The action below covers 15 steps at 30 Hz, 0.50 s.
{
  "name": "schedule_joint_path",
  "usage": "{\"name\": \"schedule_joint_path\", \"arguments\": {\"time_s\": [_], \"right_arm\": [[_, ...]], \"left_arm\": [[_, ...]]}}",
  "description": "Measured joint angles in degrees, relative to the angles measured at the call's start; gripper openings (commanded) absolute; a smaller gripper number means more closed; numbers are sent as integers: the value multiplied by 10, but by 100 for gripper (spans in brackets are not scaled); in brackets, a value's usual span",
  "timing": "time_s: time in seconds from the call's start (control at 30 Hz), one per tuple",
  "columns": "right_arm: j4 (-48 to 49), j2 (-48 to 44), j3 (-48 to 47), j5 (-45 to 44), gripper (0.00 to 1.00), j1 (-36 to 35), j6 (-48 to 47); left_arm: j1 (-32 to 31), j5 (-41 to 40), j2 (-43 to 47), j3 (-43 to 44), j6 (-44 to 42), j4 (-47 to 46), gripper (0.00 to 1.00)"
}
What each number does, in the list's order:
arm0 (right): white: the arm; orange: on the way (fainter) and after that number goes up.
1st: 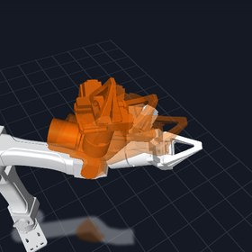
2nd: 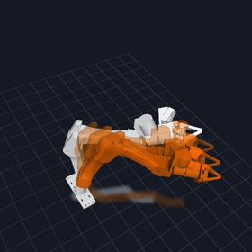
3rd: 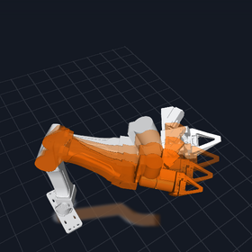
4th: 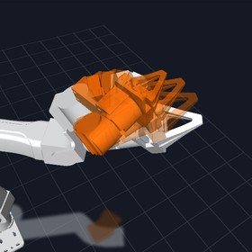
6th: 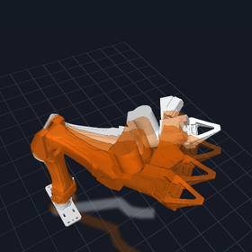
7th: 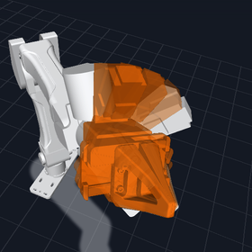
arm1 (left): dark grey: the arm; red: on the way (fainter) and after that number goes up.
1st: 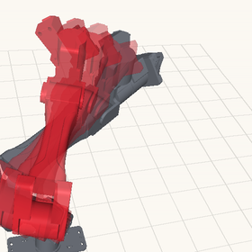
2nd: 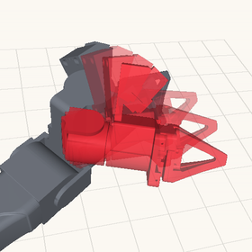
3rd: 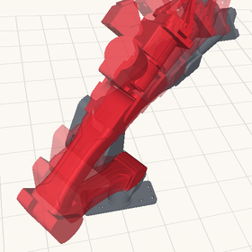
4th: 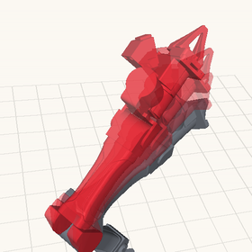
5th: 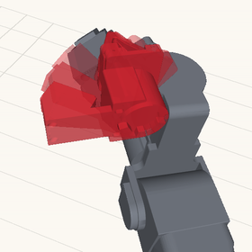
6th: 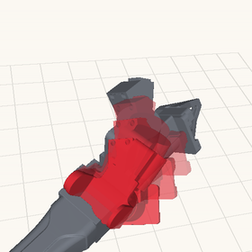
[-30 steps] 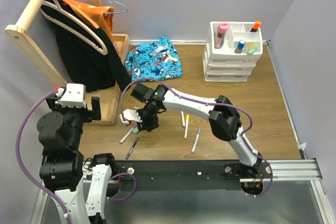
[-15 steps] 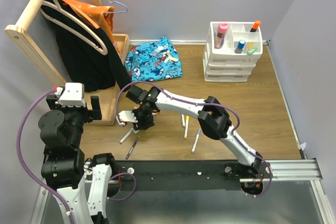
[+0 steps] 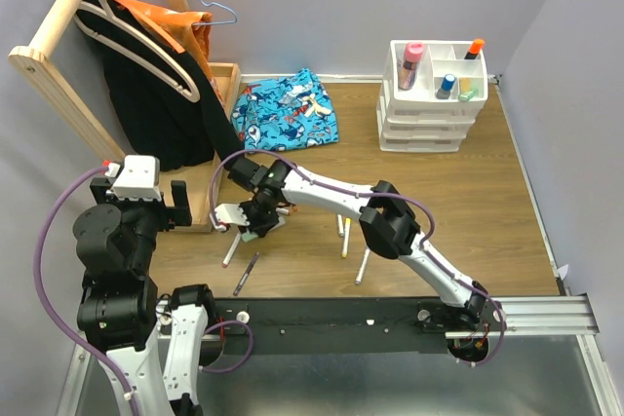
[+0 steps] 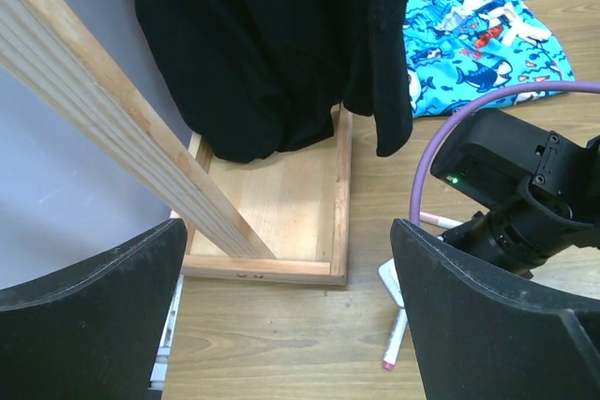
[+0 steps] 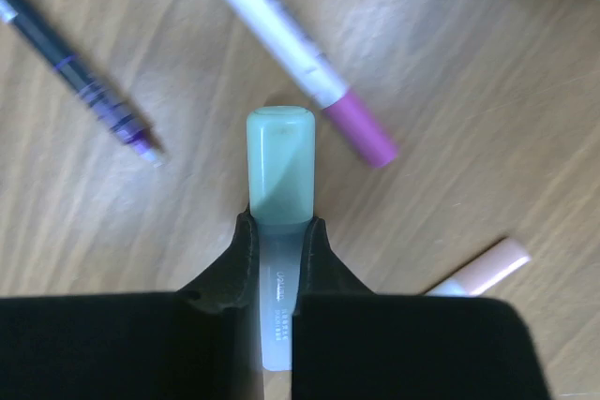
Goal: Sort the stationery into containers
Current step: Pick up the pen from the center of the board.
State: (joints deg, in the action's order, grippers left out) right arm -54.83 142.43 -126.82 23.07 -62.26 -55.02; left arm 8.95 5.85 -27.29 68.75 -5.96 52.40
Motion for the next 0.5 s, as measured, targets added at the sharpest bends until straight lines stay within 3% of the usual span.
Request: {"name": "schedule_joint_path", "arguments": {"time_s": [0.3, 0.5], "right_arm": [[0, -85, 121, -7, 1, 0, 31], [41, -236, 156, -12, 1, 29, 159]], "left_arm": [[0, 49, 20, -43, 2, -22, 99], [1, 191, 72, -111, -49, -75, 99]]}}
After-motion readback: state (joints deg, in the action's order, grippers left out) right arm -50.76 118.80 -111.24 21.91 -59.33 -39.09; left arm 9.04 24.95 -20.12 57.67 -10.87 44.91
